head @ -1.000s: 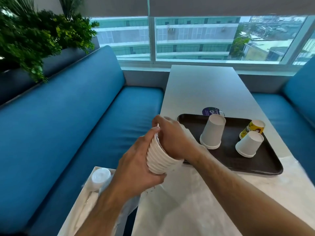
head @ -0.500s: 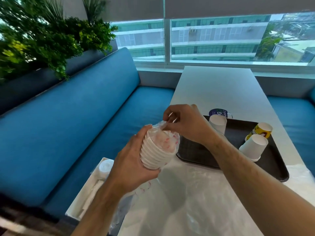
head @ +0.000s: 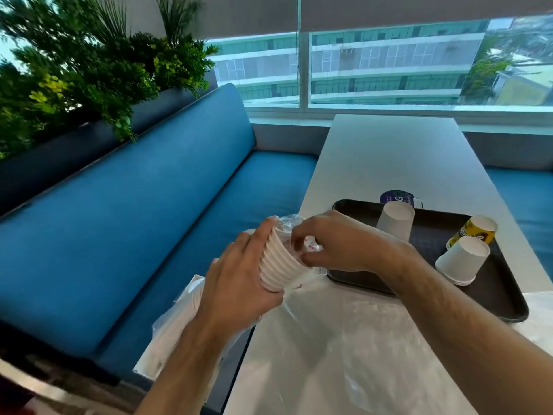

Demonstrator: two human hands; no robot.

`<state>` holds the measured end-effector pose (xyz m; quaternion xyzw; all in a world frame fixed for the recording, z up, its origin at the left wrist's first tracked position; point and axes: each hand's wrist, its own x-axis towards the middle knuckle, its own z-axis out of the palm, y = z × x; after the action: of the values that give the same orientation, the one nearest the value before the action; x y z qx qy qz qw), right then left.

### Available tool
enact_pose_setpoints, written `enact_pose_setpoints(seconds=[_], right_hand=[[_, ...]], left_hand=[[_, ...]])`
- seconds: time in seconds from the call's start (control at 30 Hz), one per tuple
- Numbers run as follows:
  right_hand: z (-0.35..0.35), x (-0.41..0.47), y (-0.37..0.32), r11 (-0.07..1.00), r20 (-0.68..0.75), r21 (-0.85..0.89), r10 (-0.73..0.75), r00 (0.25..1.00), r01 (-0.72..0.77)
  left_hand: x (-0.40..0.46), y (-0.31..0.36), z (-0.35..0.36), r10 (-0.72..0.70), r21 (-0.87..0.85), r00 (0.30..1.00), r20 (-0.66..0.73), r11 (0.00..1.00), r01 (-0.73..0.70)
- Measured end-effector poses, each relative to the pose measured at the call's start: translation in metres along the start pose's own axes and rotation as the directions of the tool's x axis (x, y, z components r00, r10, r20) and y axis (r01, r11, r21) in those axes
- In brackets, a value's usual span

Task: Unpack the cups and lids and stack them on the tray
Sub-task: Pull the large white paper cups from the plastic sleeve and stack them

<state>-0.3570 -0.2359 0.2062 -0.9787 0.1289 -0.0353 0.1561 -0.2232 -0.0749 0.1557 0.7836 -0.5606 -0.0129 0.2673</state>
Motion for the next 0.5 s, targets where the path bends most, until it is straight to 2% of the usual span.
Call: enact_pose_setpoints(seconds=[0.07, 0.13, 0.17, 0.23, 0.27, 0.33, 0.37, 0.4, 0.5], right_hand=[[0.005, 0.007, 0.0, 0.998, 0.033, -0.059, -0.018, 0.999, 0.02], [0.009, 0.009, 0.005, 1.0, -0.072, 0.019, 0.0, 0.997, 0.001], [0.011, 0.007, 0.009, 0.992, -0.181, 0.126, 0.03, 0.983, -0.007], [0.016, 0.004, 0.018, 0.918, -0.356, 0.394, 0.192, 0.915, -0.039], [0.018, 0.003, 0.023, 0.853, -0.365, 0.517, 0.296, 0.883, -0.072], [0.025, 0.002, 0.028, 0.706, -0.258, 0.683, 0.472, 0.843, -0.186], [0.028, 0.002, 0.029, 0.679, -0.21, 0.692, 0.515, 0.831, -0.245], [0.027, 0.001, 0.029, 0.7, -0.215, 0.66, 0.524, 0.824, -0.273], [0.013, -0.006, 0.016, 0.831, -0.35, 0.533, 0.389, 0.852, -0.161]], left_hand=[[-0.001, -0.004, -0.001, -0.005, 0.013, 1.0, 0.008, 1.0, 0.005], [-0.001, -0.008, -0.003, -0.034, -0.038, 0.999, 0.005, 0.999, 0.034], [-0.002, -0.011, -0.004, -0.05, -0.069, 0.999, 0.001, 0.996, 0.05], [-0.003, -0.016, -0.006, -0.078, -0.125, 0.997, -0.006, 0.989, 0.077], [-0.005, -0.019, -0.007, -0.091, -0.15, 0.996, -0.009, 0.985, 0.089], [-0.007, -0.022, -0.008, -0.101, -0.172, 0.995, 0.002, 0.98, 0.1], [-0.008, -0.022, -0.009, -0.095, -0.164, 0.995, 0.013, 0.982, 0.096], [-0.008, -0.023, -0.009, -0.09, -0.152, 0.996, 0.023, 0.984, 0.093], [-0.007, -0.025, -0.01, -0.096, -0.156, 0.995, 0.023, 0.983, 0.099]])
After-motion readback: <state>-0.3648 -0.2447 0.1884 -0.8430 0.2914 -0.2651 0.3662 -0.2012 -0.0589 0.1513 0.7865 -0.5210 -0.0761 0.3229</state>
